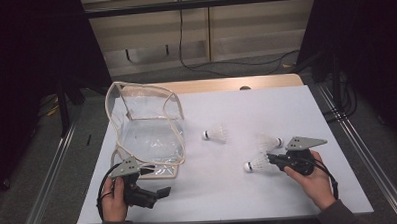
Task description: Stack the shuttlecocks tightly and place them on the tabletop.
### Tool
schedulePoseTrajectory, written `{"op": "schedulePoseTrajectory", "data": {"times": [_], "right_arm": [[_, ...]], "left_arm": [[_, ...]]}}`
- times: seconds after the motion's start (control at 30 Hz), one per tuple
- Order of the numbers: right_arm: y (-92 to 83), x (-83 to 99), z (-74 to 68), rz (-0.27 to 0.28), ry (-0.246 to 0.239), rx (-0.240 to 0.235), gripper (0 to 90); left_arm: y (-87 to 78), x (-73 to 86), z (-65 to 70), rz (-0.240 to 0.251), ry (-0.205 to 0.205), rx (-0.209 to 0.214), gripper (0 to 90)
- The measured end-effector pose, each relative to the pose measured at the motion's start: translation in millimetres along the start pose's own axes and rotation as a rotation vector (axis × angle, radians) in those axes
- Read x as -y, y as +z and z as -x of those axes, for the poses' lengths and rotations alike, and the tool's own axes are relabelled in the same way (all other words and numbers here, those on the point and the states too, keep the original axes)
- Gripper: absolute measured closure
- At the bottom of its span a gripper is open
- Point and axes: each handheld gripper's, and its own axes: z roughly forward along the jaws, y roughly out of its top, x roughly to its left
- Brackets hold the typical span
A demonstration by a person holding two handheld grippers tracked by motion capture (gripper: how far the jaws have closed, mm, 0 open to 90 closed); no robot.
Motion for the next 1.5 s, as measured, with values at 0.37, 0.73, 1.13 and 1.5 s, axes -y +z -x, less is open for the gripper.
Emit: {"op": "schedulePoseTrajectory", "data": {"times": [0.37,0.73,1.13,1.5], "right_arm": [[-10.3,-1.1,2.2,0.006,0.005,0.004,89.5],[-23.0,-11.0,0.3,0.019,0.015,0.011,87.5],[-28.1,-25.5,-3.0,0.047,0.017,-0.003,78.3],[-20.7,-24.8,-11.7,0.045,0.015,-0.016,59.9]], "left_arm": [[0.2,0.0,0.2,0.001,0.0,0.001,3.1],[0.5,-0.4,1.6,0.001,-0.001,0.004,3.0],[0.5,-0.8,1.4,0.003,0.006,0.003,3.0],[0.6,-0.8,1.4,0.005,0.006,0.006,3.1]]}}
